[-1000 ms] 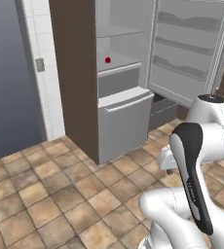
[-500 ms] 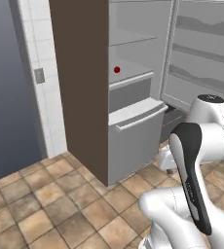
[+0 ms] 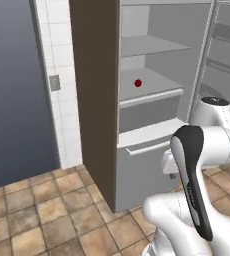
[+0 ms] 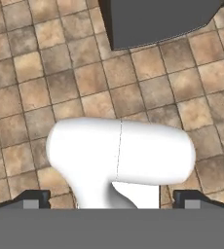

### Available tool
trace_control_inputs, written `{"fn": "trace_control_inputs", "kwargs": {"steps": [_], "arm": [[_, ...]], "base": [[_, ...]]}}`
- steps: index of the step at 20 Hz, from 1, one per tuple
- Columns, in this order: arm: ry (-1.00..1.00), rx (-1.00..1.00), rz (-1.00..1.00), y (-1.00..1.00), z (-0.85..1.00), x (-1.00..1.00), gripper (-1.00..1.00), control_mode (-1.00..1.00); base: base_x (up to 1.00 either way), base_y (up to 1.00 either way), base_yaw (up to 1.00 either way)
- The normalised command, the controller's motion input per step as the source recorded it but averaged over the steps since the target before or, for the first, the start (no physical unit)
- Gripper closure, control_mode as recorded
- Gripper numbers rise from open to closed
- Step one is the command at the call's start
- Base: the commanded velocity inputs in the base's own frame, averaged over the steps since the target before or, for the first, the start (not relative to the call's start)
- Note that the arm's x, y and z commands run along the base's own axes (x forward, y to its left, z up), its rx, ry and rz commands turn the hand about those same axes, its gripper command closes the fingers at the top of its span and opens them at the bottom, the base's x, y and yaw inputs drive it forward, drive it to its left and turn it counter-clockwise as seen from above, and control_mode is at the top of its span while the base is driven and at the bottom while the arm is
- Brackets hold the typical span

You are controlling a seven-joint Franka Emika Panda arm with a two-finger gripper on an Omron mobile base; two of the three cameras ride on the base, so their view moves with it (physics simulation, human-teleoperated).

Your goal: Pick up the apple and kiwi from the fridge and place one fruit on each plate on the dining counter.

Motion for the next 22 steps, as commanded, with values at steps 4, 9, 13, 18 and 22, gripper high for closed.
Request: {"fn": "trace_control_inputs", "kwargs": {"steps": [4, 9, 13, 18, 22], "arm": [[0.0, 0.0, 0.0, 0.0, 0.0, 0.0, -1.0, 1.0], [0.0, 0.0, 0.0, 0.0, 0.0, 0.0, -1.0, 1.0], [0.0, 0.0, 0.0, 0.0, 0.0, 0.0, -1.0, 1.0], [0.0, 0.0, 0.0, 0.0, 0.0, 0.0, -1.0, 1.0], [0.0, 0.0, 0.0, 0.0, 0.0, 0.0, -1.0, 1.0]], "base": [[0.72, -1.0, 0.55], [0.59, -1.0, 0.27], [0.38, -0.77, -0.16], [0.08, 0.11, -0.32], [0.27, 0.82, -0.21]]}}
